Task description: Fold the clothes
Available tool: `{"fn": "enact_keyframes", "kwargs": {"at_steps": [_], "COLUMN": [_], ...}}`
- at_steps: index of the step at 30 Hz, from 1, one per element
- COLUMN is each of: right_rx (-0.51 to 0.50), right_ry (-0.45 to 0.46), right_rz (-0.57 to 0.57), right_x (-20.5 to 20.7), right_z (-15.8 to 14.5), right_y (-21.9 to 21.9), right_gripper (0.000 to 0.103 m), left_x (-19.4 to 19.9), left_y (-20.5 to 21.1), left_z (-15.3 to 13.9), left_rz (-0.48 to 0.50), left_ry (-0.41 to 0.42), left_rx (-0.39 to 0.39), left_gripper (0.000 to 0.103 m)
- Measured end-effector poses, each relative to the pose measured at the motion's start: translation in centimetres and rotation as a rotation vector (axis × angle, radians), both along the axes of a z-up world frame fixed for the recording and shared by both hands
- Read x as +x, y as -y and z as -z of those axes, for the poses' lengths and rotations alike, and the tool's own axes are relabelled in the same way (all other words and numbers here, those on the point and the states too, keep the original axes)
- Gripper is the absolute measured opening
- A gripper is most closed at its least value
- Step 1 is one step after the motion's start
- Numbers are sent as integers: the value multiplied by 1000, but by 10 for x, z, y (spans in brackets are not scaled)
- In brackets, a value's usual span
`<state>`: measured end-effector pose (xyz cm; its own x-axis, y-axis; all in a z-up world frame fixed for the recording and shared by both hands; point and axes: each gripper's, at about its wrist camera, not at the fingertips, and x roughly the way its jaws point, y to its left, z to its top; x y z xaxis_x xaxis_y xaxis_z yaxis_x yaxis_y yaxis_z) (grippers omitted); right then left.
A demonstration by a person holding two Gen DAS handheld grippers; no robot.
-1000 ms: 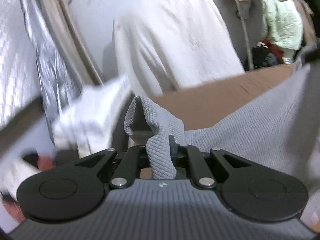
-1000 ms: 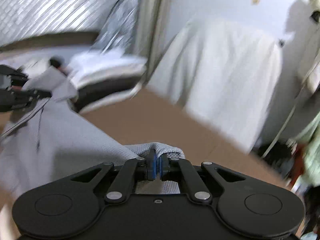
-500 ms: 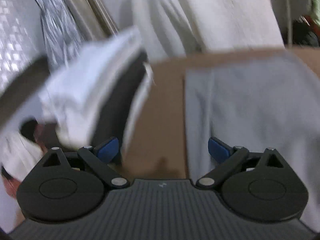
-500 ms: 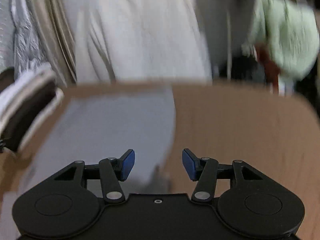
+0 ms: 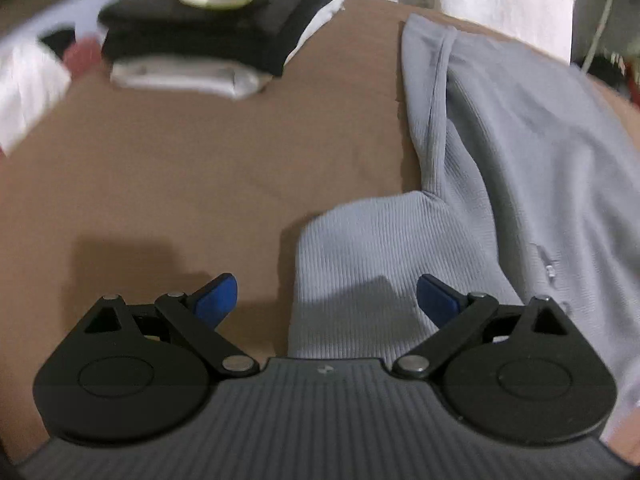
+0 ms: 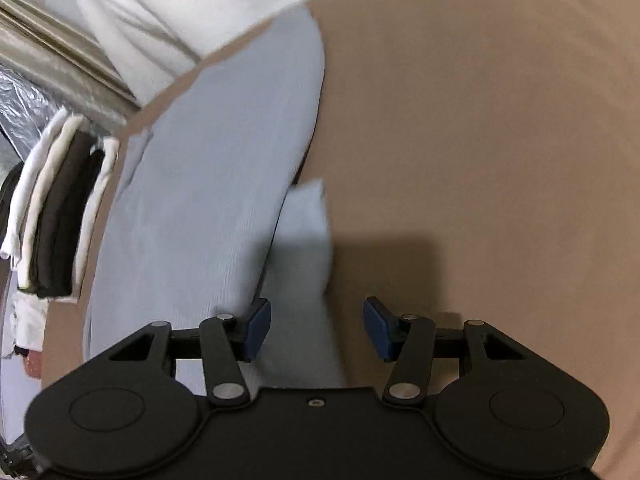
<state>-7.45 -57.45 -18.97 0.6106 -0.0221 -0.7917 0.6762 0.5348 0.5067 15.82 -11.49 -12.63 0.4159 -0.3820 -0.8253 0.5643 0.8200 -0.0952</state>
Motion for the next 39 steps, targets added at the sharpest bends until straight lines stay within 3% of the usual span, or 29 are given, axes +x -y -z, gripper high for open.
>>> {"fn": "enact_keyframes", "kwargs": {"at_steps": [3, 5, 8, 9, 13, 15, 16, 19, 23, 29, 33, 34, 36, 37, 38, 39], "right_rx": [-169, -314, -561, -592, -744, -869, -879, -677, -555, -618, -823, -821, -758, -687, -625, -558], "right_ry": [-34, -63, -141, -166, -299, -439, -497, -483, -522, -567, -558, -518, -425, -375, -337, -294], "right_rz": [-73, -206, -338, -319, -187, -108, -60, 56, 45, 6, 87, 117, 181, 219, 250, 281], "right_x": [26, 47, 61, 57, 9, -23, -35, -76, -73, -88, -103, -108, -121, -129, -135, -142], "right_z": [0, 2, -10, -21, -77, -86, -85, -72, -52, -51, -75, -83, -96, -97, -96, -92], "right_y": [-17, -27, -53, -59, -79, -84, -77, -46, -30, -34, -61, -64, -62, -55, -48, -40], "right_gripper": [57, 2, 1, 1, 1, 1, 1, 1, 1, 1, 4, 4, 16, 34, 48, 48], "left_x": [10, 13, 14, 14, 15, 14, 11, 3, 1, 6, -1, -3, -8, -11, -14, -17], "left_y": [-4, 1, 1, 0, -1, 4, 7, 14, 11, 4, 25, 31, 35, 38, 40, 42], "left_z": [7, 12, 12, 11, 10, 10, 9, 7, 6, 11, 30, 35, 33, 32, 30, 29], "left_rz": [-23, 6, 13, 10, 36, 57, 69, 109, 96, 62, 142, 162, 169, 171, 174, 176], "left_ry": [-70, -56, 57, 94, 54, 48, 55, 71, 24, -84, -84, -84, -42, -19, 3, 25], "left_rx": [-70, -64, 8, 32, -8, -4, 2, 7, -26, -100, 10, 39, 47, 50, 52, 55], "left_gripper": [98, 97, 96, 96, 96, 96, 96, 96, 96, 97, 99, 99, 98, 89, 61, 45]}}
